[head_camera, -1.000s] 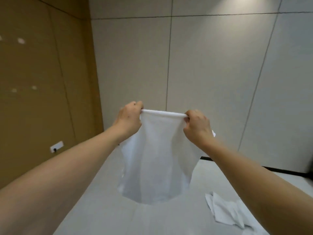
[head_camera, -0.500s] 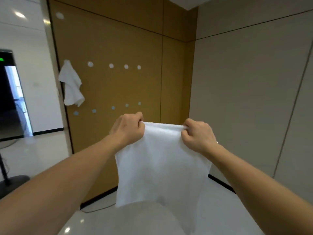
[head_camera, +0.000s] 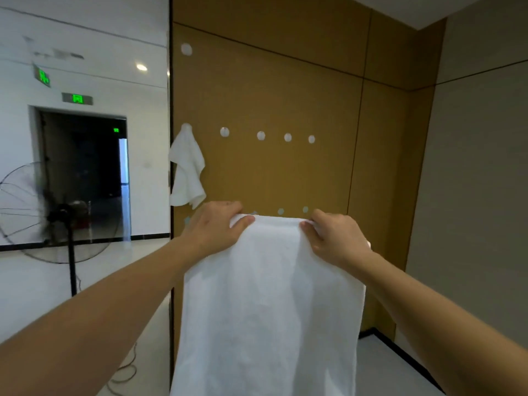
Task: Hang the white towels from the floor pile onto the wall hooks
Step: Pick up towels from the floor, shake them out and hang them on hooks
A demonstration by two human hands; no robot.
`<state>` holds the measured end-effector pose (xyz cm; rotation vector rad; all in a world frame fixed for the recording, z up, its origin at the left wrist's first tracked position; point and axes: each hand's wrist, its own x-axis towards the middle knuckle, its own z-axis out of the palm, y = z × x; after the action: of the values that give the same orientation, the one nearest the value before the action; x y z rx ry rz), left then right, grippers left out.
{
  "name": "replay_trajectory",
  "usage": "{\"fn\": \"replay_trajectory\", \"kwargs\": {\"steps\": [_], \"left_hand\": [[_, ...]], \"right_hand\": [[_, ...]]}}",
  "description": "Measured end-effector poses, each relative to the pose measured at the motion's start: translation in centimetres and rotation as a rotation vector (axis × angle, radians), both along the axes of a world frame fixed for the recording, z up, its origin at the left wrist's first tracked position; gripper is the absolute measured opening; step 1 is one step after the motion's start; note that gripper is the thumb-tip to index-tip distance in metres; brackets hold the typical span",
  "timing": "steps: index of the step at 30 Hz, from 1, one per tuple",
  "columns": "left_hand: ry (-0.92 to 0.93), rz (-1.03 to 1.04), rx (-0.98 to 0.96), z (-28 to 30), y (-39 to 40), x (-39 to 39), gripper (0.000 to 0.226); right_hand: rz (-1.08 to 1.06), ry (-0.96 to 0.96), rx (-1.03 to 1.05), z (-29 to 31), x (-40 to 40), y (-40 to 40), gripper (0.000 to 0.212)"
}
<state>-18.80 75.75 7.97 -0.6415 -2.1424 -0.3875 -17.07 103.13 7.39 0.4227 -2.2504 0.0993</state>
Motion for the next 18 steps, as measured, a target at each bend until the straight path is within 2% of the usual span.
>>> {"fn": "replay_trajectory", "kwargs": {"steps": [4, 7, 11, 14, 18], "left_hand": [[-0.019, -0.023, 0.022, 1.3, -2.2, -8.5, 0.018], [0.032, -0.042, -0.019, 2.1, -2.9, -14.1, 0.01], [0.07, -0.042, -0.057, 2.7, -3.6, -20.3, 0.021], [0.131, -0.033, -0.066, 3.0, -4.0, -24.6, 0.024], [0.205, 0.026, -0.148, 3.9, -4.6, -30.6, 0.026]], "right_hand": [[0.028, -0.021, 0.016, 1.1, -8.9, -2.7, 0.026], [0.064, -0.025, 0.011, 1.7, -15.2, -3.8, 0.027], [0.134, -0.027, 0.028, 2.3, -22.6, -4.6, 0.026], [0.276, 0.1, 0.079, 2.6, -28.0, -4.9, 0.006], [0.342, 0.254, 0.26, 3.4, -36.3, -4.8, 0.025]]}}
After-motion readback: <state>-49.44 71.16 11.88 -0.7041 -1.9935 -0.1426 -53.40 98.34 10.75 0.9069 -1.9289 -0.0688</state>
